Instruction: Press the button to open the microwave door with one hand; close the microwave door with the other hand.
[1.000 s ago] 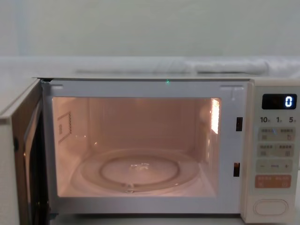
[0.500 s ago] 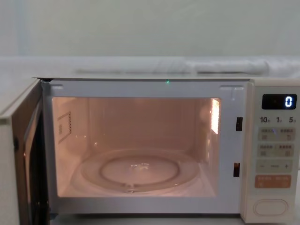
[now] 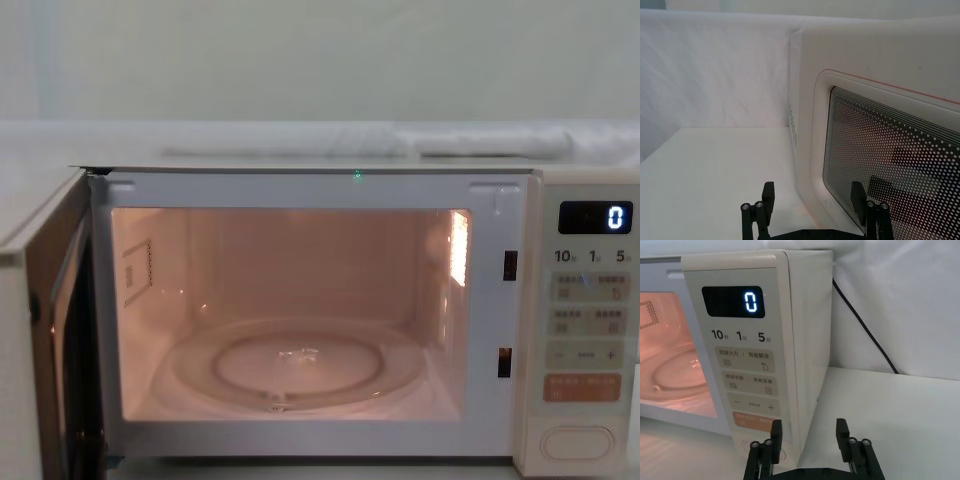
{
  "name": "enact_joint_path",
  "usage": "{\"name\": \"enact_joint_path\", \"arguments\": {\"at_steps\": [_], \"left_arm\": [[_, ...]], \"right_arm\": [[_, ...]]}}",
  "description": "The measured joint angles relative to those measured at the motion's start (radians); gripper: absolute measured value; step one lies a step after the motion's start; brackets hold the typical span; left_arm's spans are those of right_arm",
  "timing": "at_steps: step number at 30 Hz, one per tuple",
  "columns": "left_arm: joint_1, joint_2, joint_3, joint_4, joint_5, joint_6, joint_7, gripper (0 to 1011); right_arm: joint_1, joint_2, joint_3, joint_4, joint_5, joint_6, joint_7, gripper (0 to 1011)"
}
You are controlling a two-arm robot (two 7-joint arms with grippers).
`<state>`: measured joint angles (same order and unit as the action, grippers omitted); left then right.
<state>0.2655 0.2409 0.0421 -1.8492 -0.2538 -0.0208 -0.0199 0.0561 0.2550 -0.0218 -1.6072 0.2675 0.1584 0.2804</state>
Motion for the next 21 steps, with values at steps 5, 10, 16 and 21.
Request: {"name": "enact_joint_path", "arguments": {"at_steps": [5, 10, 16, 21], "left_arm": [[0.0, 0.0, 0.0, 0.0, 0.0, 0.0, 0.0, 1001], [0.0, 0.0, 0.0, 0.0, 0.0, 0.0, 0.0, 1001], [0.0, 0.0, 0.0, 0.0, 0.0, 0.0, 0.0, 1001], [0.0, 0.0, 0.0, 0.0, 0.0, 0.0, 0.0, 1001]], "right_arm": [[0.0, -0.001, 0.0, 0.0, -0.001, 0.0, 0.0, 824], [0.0, -0.001, 0.0, 0.0, -0.001, 0.0, -0.001, 978], [0.0, -0.001, 0.0, 0.0, -0.001, 0.0, -0.001, 1002], [0.0, -0.001, 0.0, 0.0, -0.001, 0.0, -0.001, 1002]]}}
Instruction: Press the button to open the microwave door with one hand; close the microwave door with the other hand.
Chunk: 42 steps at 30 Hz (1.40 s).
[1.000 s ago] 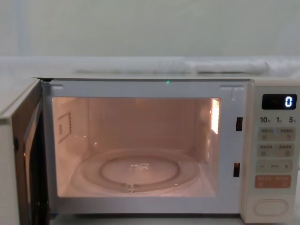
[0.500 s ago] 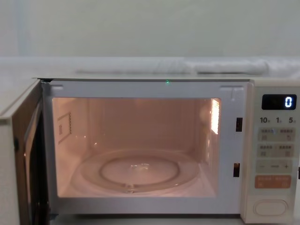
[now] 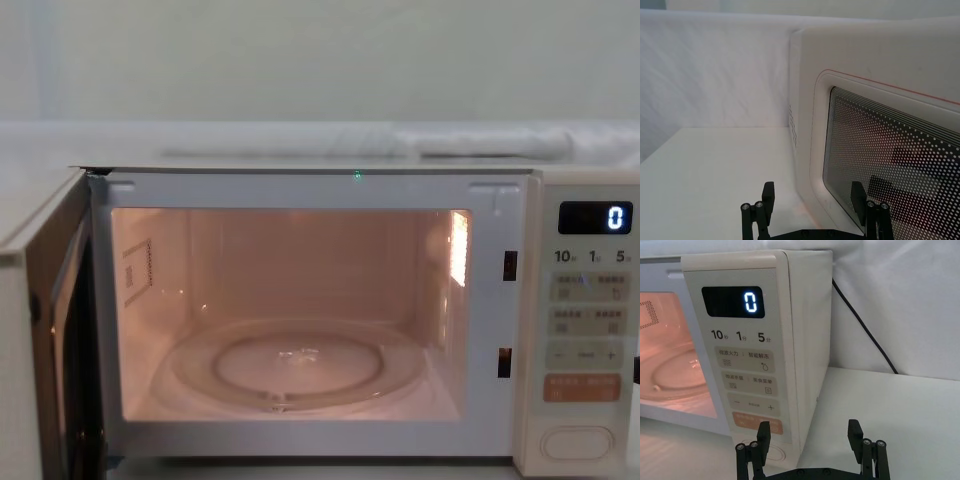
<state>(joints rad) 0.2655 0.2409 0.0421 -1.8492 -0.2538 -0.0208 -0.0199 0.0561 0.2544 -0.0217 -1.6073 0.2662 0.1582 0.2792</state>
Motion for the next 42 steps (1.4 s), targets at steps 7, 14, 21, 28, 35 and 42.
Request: {"name": "enact_joint_path", "arguments": {"at_steps": [7, 14, 21, 28, 35, 42], "left_arm": [[0.0, 0.0, 0.0, 0.0, 0.0, 0.0, 0.0, 1001], [0.0, 0.0, 0.0, 0.0, 0.0, 0.0, 0.0, 1001], [0.0, 0.0, 0.0, 0.0, 0.0, 0.0, 0.0, 927], [0.0, 0.0, 0.0, 0.0, 0.0, 0.0, 0.0, 745], [0.0, 0.0, 0.0, 0.0, 0.0, 0.0, 0.0, 521], [0.0, 0.0, 0.0, 0.0, 0.0, 0.0, 0.0, 269]], "right_arm": [[0.0, 0.0, 0.0, 0.0, 0.0, 0.0, 0.0, 1002], [0.0, 0.0, 0.0, 0.0, 0.0, 0.0, 0.0, 1002], [0.0, 0.0, 0.0, 0.0, 0.0, 0.0, 0.0, 1002], [0.0, 0.0, 0.0, 0.0, 0.0, 0.0, 0.0, 1002], [0.0, 0.0, 0.0, 0.0, 0.0, 0.0, 0.0, 1002], [0.0, 0.0, 0.0, 0.0, 0.0, 0.0, 0.0, 1002]]}}
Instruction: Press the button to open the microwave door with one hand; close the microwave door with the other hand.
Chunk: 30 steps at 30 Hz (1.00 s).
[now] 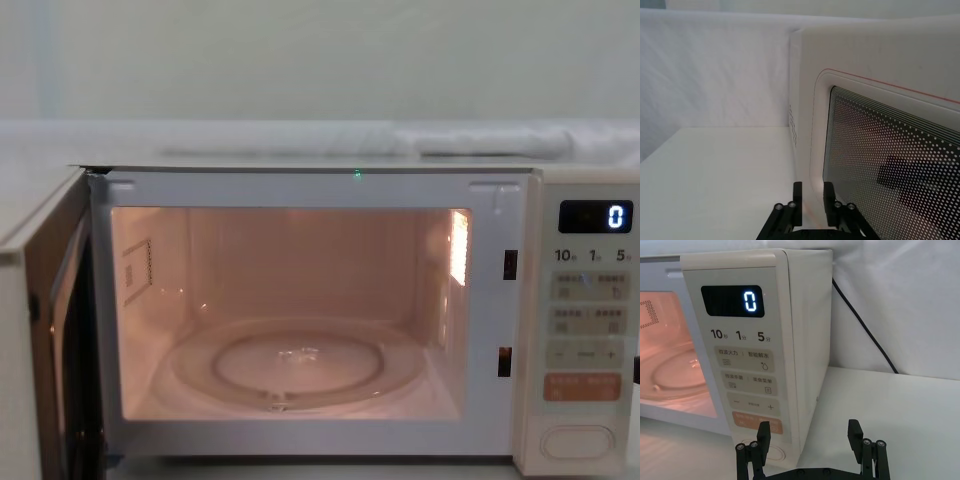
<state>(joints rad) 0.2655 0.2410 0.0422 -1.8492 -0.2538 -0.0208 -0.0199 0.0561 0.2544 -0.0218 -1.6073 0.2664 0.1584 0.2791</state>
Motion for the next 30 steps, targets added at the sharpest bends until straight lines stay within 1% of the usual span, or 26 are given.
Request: {"name": "enact_joint_path", "arguments": {"at_steps": [2, 4, 5, 7, 8, 9, 30], "left_arm": [[0.0, 0.0, 0.0, 0.0, 0.0, 0.0, 0.0, 237], [0.0, 0.0, 0.0, 0.0, 0.0, 0.0, 0.0, 152], [0.0, 0.0, 0.0, 0.0, 0.0, 0.0, 0.0, 135], [0.0, 0.0, 0.0, 0.0, 0.0, 0.0, 0.0, 57], [0.0, 0.0, 0.0, 0.0, 0.0, 0.0, 0.0, 44], [0.0, 0.0, 0.0, 0.0, 0.0, 0.0, 0.0, 5], [0.0, 0.0, 0.0, 0.0, 0.0, 0.0, 0.0, 0]], "right_arm": [[0.0, 0.0, 0.0, 0.0, 0.0, 0.0, 0.0, 1002], [0.0, 0.0, 0.0, 0.0, 0.0, 0.0, 0.0, 1002], [0.0, 0.0, 0.0, 0.0, 0.0, 0.0, 0.0, 1002], [0.0, 0.0, 0.0, 0.0, 0.0, 0.0, 0.0, 1002], [0.0, 0.0, 0.0, 0.0, 0.0, 0.0, 0.0, 1002], [0.0, 0.0, 0.0, 0.0, 0.0, 0.0, 0.0, 1002], [0.0, 0.0, 0.0, 0.0, 0.0, 0.0, 0.0, 1002]]}}
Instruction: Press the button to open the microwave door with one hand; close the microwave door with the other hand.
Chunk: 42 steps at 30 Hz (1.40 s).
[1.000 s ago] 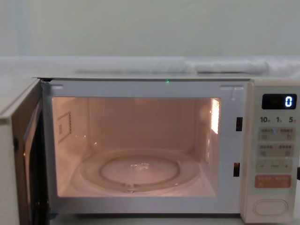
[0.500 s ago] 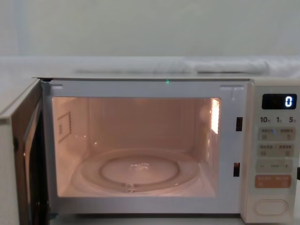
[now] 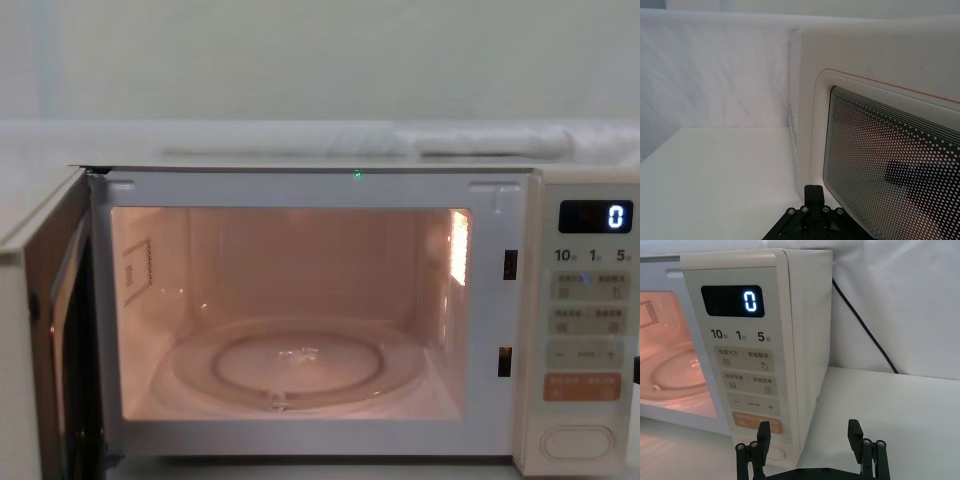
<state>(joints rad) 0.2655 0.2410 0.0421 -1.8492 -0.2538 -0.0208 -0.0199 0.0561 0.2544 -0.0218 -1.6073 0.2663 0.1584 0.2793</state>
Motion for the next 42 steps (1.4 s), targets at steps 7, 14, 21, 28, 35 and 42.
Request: {"name": "enact_joint_path", "arguments": {"at_steps": [7, 14, 21, 28, 35, 42], "left_arm": [[0.0, 0.0, 0.0, 0.0, 0.0, 0.0, 0.0, 0], [0.0, -0.004, -0.002, 0.0, 0.002, -0.002, -0.011, 0], [0.005, -0.005, -0.021, -0.003, -0.01, -0.005, -0.066, 0], [0.037, 0.004, -0.068, -0.035, -0.029, -0.005, -0.112, 0], [0.099, 0.01, -0.108, -0.09, -0.036, -0.009, -0.132, 0], [0.172, 0.035, -0.137, -0.166, -0.073, -0.026, -0.193, 0]], "right_arm": [[0.0, 0.0, 0.0, 0.0, 0.0, 0.0, 0.0, 1002], [0.0, 0.0, 0.0, 0.0, 0.0, 0.0, 0.0, 1002], [0.0, 0.0, 0.0, 0.0, 0.0, 0.0, 0.0, 1002], [0.0, 0.0, 0.0, 0.0, 0.0, 0.0, 0.0, 1002], [0.0, 0.0, 0.0, 0.0, 0.0, 0.0, 0.0, 1002], [0.0, 0.0, 0.0, 0.0, 0.0, 0.0, 0.0, 1002]]}}
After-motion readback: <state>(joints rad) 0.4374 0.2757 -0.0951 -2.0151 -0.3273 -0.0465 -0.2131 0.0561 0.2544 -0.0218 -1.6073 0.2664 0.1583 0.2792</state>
